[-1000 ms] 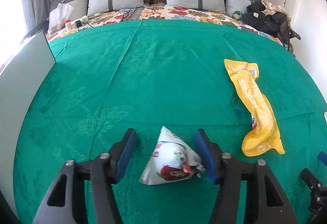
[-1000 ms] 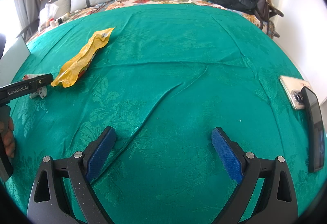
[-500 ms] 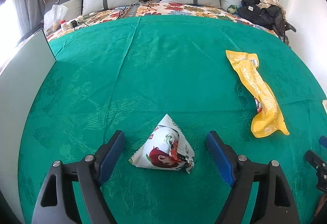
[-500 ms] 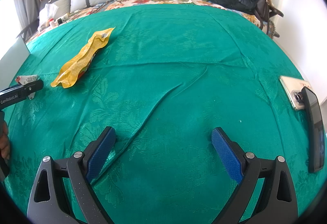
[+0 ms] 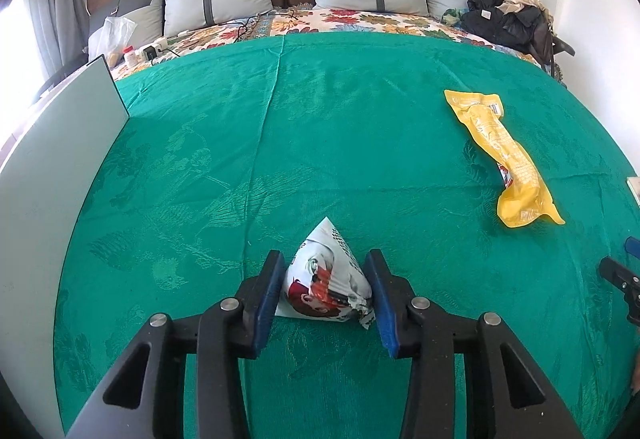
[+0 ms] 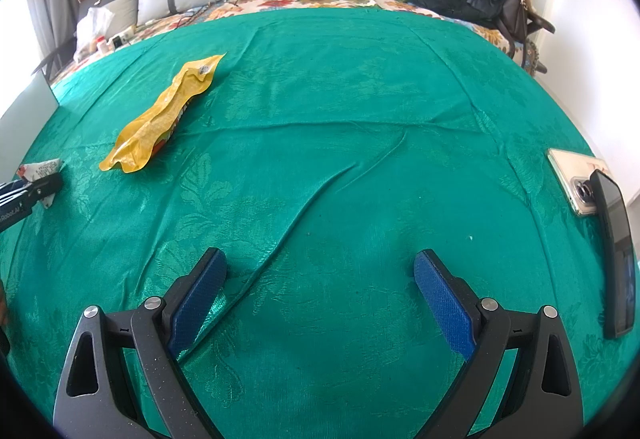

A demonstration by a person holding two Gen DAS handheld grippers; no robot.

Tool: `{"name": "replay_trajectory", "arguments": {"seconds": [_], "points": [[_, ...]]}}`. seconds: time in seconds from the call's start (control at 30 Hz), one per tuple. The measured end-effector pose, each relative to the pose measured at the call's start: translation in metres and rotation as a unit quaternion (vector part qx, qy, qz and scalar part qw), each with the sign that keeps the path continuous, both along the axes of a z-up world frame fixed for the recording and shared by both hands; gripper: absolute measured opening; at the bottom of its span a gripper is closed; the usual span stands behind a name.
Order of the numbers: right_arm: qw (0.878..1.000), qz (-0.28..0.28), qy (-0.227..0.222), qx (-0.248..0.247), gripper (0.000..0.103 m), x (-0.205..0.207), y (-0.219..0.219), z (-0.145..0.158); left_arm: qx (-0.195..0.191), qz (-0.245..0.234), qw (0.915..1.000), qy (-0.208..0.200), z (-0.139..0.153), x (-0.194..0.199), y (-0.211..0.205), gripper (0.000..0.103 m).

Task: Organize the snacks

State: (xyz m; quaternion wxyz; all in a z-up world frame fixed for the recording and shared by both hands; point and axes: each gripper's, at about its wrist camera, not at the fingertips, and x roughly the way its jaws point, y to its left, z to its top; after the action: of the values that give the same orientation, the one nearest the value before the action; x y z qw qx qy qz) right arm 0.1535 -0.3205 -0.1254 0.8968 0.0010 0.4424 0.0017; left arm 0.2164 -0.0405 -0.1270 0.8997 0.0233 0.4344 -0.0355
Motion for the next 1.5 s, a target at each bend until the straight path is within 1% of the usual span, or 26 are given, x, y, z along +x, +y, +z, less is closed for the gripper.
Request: {"name": "replay_trajectory", "arguments": {"seconds": [0.03,0.07,0.1,0.17,0.23,0.33,0.6,0.63,0.67,0.7,0.73,0.8,0.9,1.03,1.1,1.13,1.17,1.23,1.27,1.3,1.33,1.37,1.4,1.47,1.5], "points": [[1.000,0.000,0.000,0.000,0.097,0.000,0.000,0.000,0.002,0.008,1.0000,0.001,-0.001,0.001,0.002,0.064],[1.000,0.000,0.000,0.000,0.097,0.000,0.000,0.000,0.000,0.018,0.9998,0.005,-0.002,0.002,0.005,0.073],[1.000,0.000,0.000,0.000,0.097,0.000,0.000,0.000,-0.007,0.025,0.9996,0.011,-0.004,0.003,0.008,0.085],[1.000,0.000,0.000,0.000,0.097,0.000,0.000,0.000,-0.014,0.028,0.9995,0.008,-0.005,0.003,0.011,0.086],[1.000,0.000,0.000,0.000,0.097,0.000,0.000,0.000,-0.007,0.023,0.9996,0.012,-0.007,0.004,0.007,0.094],[1.000,0.000,0.000,0.000,0.097,0.000,0.000,0.000,-0.008,0.025,0.9995,0.020,-0.010,0.007,0.006,0.102],[1.000,-0.005,0.003,0.005,0.097,0.002,-0.002,0.000,-0.007,0.026,0.9994,0.021,-0.010,0.007,0.005,0.103],[1.000,-0.017,0.014,0.016,0.096,0.005,-0.002,0.003,-0.007,0.026,0.9994,0.021,-0.010,0.007,0.006,0.103],[0.998,-0.029,0.021,0.048,0.096,0.008,-0.003,0.007,-0.007,0.026,0.9994,0.021,-0.010,0.007,0.005,0.103],[0.995,-0.033,0.018,0.094,0.096,0.011,-0.003,0.013,-0.007,0.026,0.9994,0.021,-0.010,0.007,0.005,0.103],[0.991,-0.032,0.013,0.127,0.096,0.017,0.001,0.019,-0.007,0.026,0.9994,0.021,-0.010,0.007,0.005,0.103],[0.989,-0.014,0.015,0.145,0.096,0.039,0.020,0.031,-0.006,0.026,0.9994,0.021,-0.010,0.007,0.005,0.103],[0.991,0.026,0.032,0.125,0.095,0.085,0.059,0.037,-0.007,0.026,0.9994,0.021,-0.010,0.007,0.005,0.103],[0.994,0.050,0.079,0.056,0.095,0.134,0.105,0.020,-0.007,0.026,0.9994,0.021,-0.010,0.007,0.006,0.103],[0.993,0.051,0.109,0.020,0.096,0.146,0.118,0.007,-0.008,0.026,0.9994,0.021,-0.010,0.007,0.005,0.103],[0.993,0.050,0.104,-0.001,0.096,0.147,0.123,0.005,-0.007,0.026,0.9994,0.021,-0.010,0.007,0.006,0.103],[0.994,0.054,0.098,-0.008,0.095,0.146,0.125,0.005,-0.008,0.026,0.9994,0.021,-0.010,0.007,0.005,0.103],[0.994,0.055,0.092,-0.005,0.093,0.142,0.122,0.005,-0.008,0.026,0.9994,0.021,-0.010,0.007,0.005,0.103],[0.994,0.058,0.088,-0.007,0.089,0.139,0.120,0.006,-0.008,0.026,0.9994,0.022,-0.010,0.007,0.005,0.103],[0.995,0.062,0.083,-0.006,0.079,0.136,0.118,0.008,-0.008,0.026,0.9994,0.022,-0.010,0.007,0.005,0.103],[0.994,0.065,0.082,-0.008,0.071,0.132,0.117,0.010,-0.008,0.026,0.9994,0.022,-0.010,0.007,0.005,0.103],[0.994,0.069,0.083,-0.009,0.048,0.130,0.116,0.013,-0.008,0.026,0.9994,0.022,-0.010,0.007,0.005,0.103],[0.993,0.067,0.093,-0.015,0.048,0.130,0.115,0.014,-0.008,0.026,0.9994,0.022,-0.010,0.007,0.005,0.103],[0.992,0.066,0.106,0.012,0.047,0.125,0.107,0.016,-0.007,0.025,0.9994,0.022,-0.010,0.007,0.005,0.103],[0.991,0.065,0.109,0.030,0.044,0.120,0.101,0.019,-0.008,0.022,0.9995,0.024,-0.010,0.006,0.005,0.103]]}}
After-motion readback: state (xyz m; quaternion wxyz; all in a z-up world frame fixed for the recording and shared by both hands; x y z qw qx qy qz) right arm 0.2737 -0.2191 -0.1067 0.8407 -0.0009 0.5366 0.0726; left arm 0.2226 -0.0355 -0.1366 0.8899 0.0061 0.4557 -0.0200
